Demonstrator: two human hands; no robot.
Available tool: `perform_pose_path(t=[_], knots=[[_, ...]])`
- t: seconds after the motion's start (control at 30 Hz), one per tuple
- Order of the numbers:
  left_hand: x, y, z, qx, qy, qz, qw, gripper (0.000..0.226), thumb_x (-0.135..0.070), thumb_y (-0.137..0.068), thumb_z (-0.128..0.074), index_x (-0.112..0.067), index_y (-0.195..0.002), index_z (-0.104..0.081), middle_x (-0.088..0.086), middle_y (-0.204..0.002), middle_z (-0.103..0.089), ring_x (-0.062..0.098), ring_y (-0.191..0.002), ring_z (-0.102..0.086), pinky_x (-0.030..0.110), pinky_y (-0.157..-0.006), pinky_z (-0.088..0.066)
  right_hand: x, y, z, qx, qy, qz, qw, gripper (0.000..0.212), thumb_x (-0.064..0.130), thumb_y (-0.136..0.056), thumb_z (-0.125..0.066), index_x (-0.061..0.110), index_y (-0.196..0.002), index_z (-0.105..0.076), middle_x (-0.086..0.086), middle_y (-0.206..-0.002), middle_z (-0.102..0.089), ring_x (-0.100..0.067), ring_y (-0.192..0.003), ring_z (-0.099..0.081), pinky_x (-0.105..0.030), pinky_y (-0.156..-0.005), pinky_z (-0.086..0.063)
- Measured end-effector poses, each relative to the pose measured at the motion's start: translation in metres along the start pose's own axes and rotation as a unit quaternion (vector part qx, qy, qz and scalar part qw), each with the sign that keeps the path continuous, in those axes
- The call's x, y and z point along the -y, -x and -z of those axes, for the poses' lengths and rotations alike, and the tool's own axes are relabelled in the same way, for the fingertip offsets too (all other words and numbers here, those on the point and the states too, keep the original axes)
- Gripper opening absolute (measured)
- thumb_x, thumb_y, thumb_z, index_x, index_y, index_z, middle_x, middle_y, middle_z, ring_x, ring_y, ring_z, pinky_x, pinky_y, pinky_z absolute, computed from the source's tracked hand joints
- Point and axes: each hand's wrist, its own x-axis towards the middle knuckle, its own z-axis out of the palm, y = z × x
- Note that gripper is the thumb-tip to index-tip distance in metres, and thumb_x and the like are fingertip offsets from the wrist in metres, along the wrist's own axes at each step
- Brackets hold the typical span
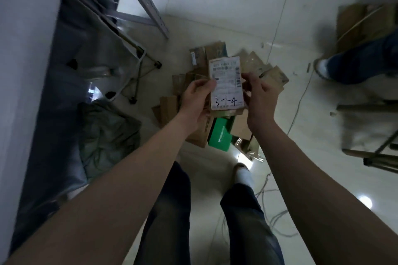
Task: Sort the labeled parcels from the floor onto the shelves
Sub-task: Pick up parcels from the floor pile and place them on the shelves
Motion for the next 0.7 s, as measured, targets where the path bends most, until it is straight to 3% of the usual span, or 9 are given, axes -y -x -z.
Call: perform_pose_path(t=[0.13,0.23,0.3,0.4,0.5,0.57,0.63,0.7], knots=[[-0.057,0.077,-0.015,-0.008,0.017,-0.059,0.998,0.040,-0.026,-0.089,-0.079,-0.012,-0.121,-0.059,0.013,-0.112,-0.077,0.034,-0.102,-0.075,0.061,-0.091,-0.058,0.086,0.034,0.004,0.091,0.006,0.058,0.994,0.018,0.035,-0.094,-0.071,0.020,-0.093,-0.082,-0.004,-0.093,-0.080,-0.023,-0.087,-0.078,-0.039,-0.074,-0.065],[-0.101,0.149,-0.015,-0.068,0.033,-0.116,0.990,0.046,-0.026,-0.089,-0.079,-0.008,-0.126,-0.060,0.011,-0.109,-0.078,0.032,-0.097,-0.076,0.057,-0.088,-0.061,0.147,0.075,0.004,0.191,0.035,0.102,0.976,0.028,0.037,-0.090,-0.073,0.012,-0.100,-0.078,-0.007,-0.101,-0.079,-0.023,-0.091,-0.078,-0.039,-0.074,-0.064],[-0.128,0.202,-0.013,-0.091,0.051,-0.155,0.982,0.040,-0.025,-0.089,-0.079,-0.010,-0.123,-0.063,0.012,-0.112,-0.077,0.031,-0.098,-0.076,0.051,-0.085,-0.063,0.190,0.107,-0.001,0.247,0.058,0.114,0.960,0.036,0.045,-0.086,-0.073,0.016,-0.107,-0.076,-0.004,-0.102,-0.079,-0.022,-0.092,-0.077,-0.040,-0.075,-0.064],[-0.171,0.283,-0.003,-0.126,0.072,-0.216,0.966,0.024,-0.021,-0.090,-0.078,-0.016,-0.109,-0.066,0.009,-0.111,-0.077,0.026,-0.095,-0.077,0.041,-0.077,-0.065,0.254,0.157,-0.022,0.324,0.061,0.145,0.933,0.032,0.041,-0.088,-0.073,0.018,-0.111,-0.074,-0.001,-0.100,-0.080,-0.019,-0.091,-0.078,-0.034,-0.071,-0.062],[-0.214,0.363,0.019,-0.167,0.088,-0.291,0.938,0.023,-0.020,-0.091,-0.076,-0.011,-0.108,-0.064,0.009,-0.113,-0.076,0.024,-0.095,-0.077,0.032,-0.072,-0.063,0.318,0.215,-0.057,0.392,0.062,0.204,0.895,0.023,0.038,-0.087,-0.076,0.022,-0.103,-0.074,-0.003,-0.103,-0.079,-0.023,-0.095,-0.077,-0.042,-0.071,-0.063],[-0.243,0.418,0.035,-0.167,0.103,-0.351,0.916,0.029,-0.021,-0.090,-0.076,-0.007,-0.110,-0.060,0.011,-0.118,-0.074,0.025,-0.101,-0.075,0.035,-0.077,-0.062,0.362,0.256,-0.083,0.430,0.051,0.271,0.860,0.021,0.040,-0.084,-0.077,0.024,-0.099,-0.075,-0.008,-0.105,-0.078,-0.030,-0.099,-0.075,-0.046,-0.072,-0.063],[-0.268,0.476,0.054,-0.171,0.107,-0.413,0.888,0.038,-0.028,-0.085,-0.078,-0.009,-0.111,-0.060,0.008,-0.121,-0.073,0.025,-0.106,-0.073,0.040,-0.084,-0.062,0.403,0.301,-0.111,0.464,0.028,0.336,0.819,0.014,0.037,-0.085,-0.076,0.029,-0.097,-0.075,-0.008,-0.101,-0.077,-0.031,-0.098,-0.073,-0.042,-0.072,-0.061],[-0.290,0.533,0.070,-0.179,0.106,-0.470,0.857,0.028,-0.029,-0.082,-0.075,-0.015,-0.102,-0.060,0.004,-0.117,-0.074,0.025,-0.105,-0.074,0.041,-0.081,-0.063,0.441,0.350,-0.136,0.487,-0.001,0.392,0.780,0.010,0.034,-0.088,-0.074,0.034,-0.098,-0.075,-0.005,-0.100,-0.075,-0.024,-0.095,-0.071,-0.037,-0.076,-0.058]])
